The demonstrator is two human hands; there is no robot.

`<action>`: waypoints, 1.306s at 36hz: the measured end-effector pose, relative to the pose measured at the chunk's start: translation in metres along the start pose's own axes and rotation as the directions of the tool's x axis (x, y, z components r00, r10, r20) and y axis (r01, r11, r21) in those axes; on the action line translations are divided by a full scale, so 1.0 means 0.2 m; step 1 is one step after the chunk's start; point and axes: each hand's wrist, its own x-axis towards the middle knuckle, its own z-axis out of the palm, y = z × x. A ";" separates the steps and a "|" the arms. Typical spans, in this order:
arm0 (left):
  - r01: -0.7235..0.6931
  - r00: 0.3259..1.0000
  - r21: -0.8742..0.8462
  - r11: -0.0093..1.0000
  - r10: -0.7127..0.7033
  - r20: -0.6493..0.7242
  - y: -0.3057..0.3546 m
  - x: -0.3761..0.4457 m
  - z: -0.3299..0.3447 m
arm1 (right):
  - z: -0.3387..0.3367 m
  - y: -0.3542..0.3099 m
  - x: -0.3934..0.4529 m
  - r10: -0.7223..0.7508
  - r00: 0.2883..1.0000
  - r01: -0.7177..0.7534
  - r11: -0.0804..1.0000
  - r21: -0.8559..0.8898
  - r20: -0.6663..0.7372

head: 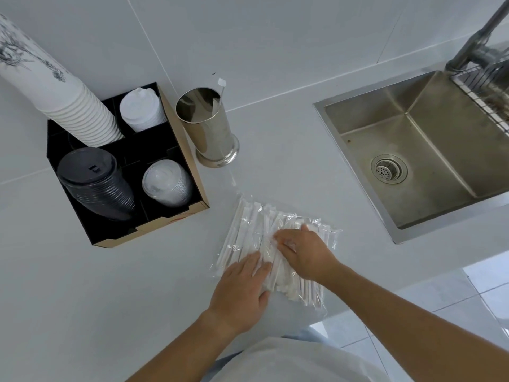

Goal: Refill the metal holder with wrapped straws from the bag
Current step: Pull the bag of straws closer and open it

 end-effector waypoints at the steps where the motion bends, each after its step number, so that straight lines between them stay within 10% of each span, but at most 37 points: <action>1: -0.015 1.000 -0.005 1.000 0.015 -0.023 0.02 0.00 -0.01 | -0.01 0.00 0.00 0.014 1.000 -0.014 0.999 0.047 -0.004; 6: -0.170 0.973 0.009 0.985 0.169 -0.154 0.10 0.01 0.02 | -0.07 -0.01 0.05 0.049 0.998 -0.053 0.995 0.086 0.042; 23: -0.163 0.986 0.054 0.985 0.161 0.036 0.10 0.06 0.09 | -0.26 0.01 0.09 0.242 0.948 -0.298 0.906 0.301 0.208; 31: -0.160 0.985 -0.005 0.987 0.160 0.060 0.08 0.11 0.03 | -0.19 0.02 -0.17 0.114 0.962 -0.090 0.990 -0.105 0.249; 38: -0.151 0.984 -0.026 0.988 0.153 0.096 0.04 0.14 0.02 | -0.12 0.04 -0.19 0.081 0.984 -0.038 0.964 -0.263 0.157; 47: -0.136 0.982 -0.044 0.990 0.141 0.128 0.05 0.14 0.02 | -0.43 0.12 -0.05 0.265 0.960 -0.258 0.963 0.078 -0.087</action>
